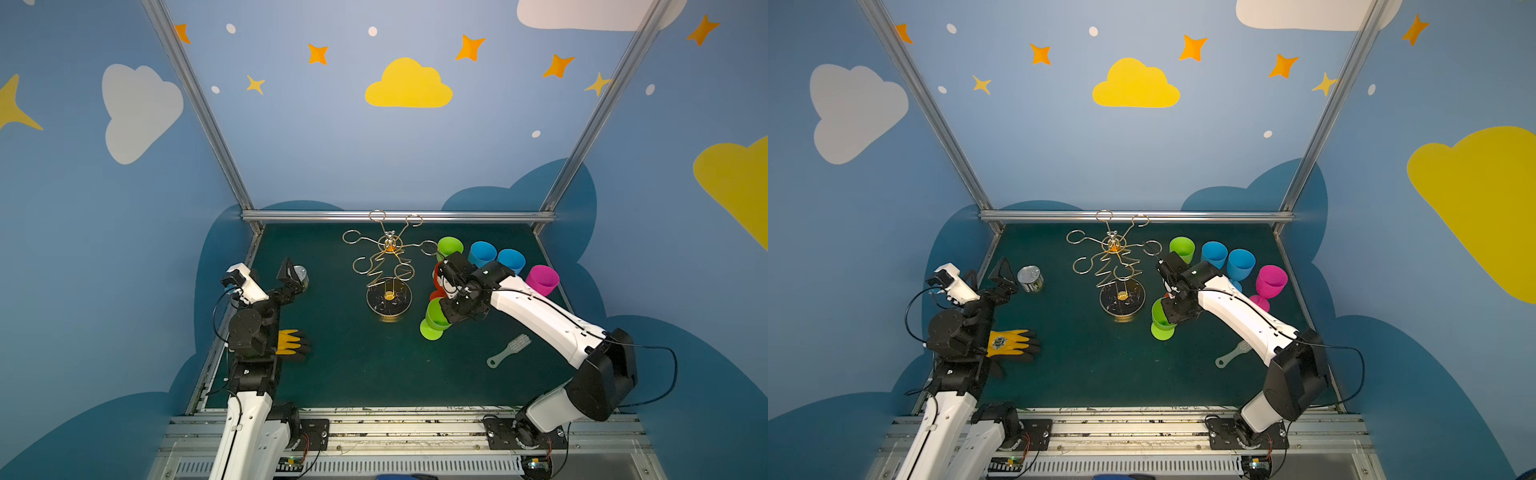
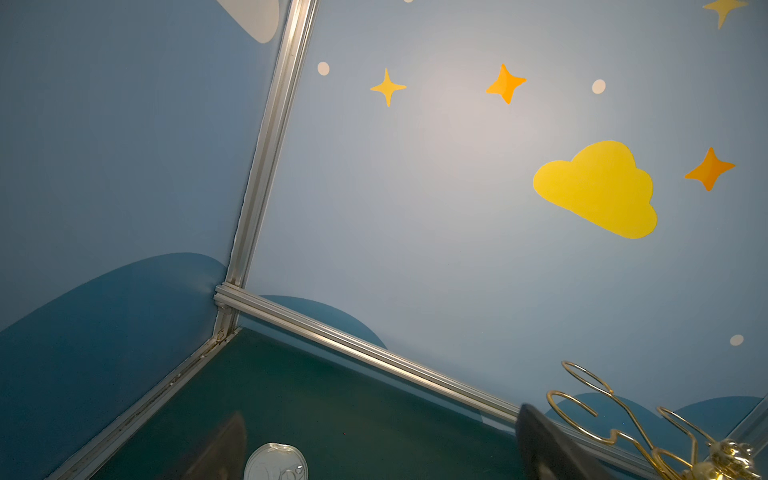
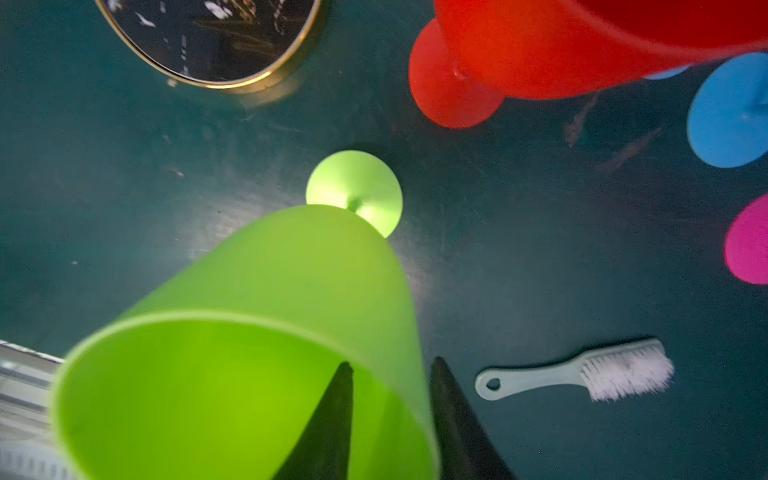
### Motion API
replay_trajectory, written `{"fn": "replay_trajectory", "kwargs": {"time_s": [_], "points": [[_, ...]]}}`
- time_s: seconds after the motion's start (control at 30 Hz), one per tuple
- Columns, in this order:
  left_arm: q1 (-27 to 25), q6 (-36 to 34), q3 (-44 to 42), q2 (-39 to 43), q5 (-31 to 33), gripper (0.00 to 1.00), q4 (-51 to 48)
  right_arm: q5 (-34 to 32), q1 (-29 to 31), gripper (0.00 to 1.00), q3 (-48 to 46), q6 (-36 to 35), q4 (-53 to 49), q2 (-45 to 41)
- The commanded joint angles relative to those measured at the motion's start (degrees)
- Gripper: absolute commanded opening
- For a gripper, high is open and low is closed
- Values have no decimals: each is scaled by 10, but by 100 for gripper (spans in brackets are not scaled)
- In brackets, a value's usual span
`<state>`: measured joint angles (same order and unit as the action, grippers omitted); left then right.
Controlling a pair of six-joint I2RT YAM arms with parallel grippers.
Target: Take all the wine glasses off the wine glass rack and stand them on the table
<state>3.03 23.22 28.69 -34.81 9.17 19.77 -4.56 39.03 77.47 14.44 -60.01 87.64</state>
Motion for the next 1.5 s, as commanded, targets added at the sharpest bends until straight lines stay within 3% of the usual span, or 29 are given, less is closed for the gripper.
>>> {"fn": "replay_trajectory", "kwargs": {"time_s": [0.0, 0.1, 0.3, 0.43, 0.53, 0.63, 0.7, 0.87, 1.03, 1.27, 1.47], "points": [[4, 8, -4, 3, -4, 100, 7, 29, -5, 47, 1, -6, 25, -39], [7, 8, -4, 4, -7, 100, 9, 45, -15, 66, -3, -12, 49, -70], [7, -16, 22, -15, -30, 100, -31, 28, -35, 84, -64, -62, 139, -192], [6, -55, 54, -59, -102, 100, -70, -30, -60, 87, -185, -81, 277, -324], [-7, -42, 22, -84, -91, 100, -24, -54, -106, 89, -308, -87, 422, -404], [-38, -88, -6, -119, -37, 100, 6, -42, -177, 89, -382, -58, 490, -435], [-60, -118, -28, -153, -7, 100, 40, -53, -209, 89, -427, -46, 528, -438], [-111, -195, -104, -252, 44, 100, 195, -133, -241, 89, -550, -97, 711, -420], [-108, -207, -148, -303, 80, 100, 264, -122, -286, 89, -572, -104, 766, -341], [-87, -254, -149, -298, 38, 100, 258, -105, -321, 89, -595, -93, 898, -230], [-67, -259, -177, -385, -2, 100, 350, -76, -327, 89, -606, -109, 985, -167]]}}
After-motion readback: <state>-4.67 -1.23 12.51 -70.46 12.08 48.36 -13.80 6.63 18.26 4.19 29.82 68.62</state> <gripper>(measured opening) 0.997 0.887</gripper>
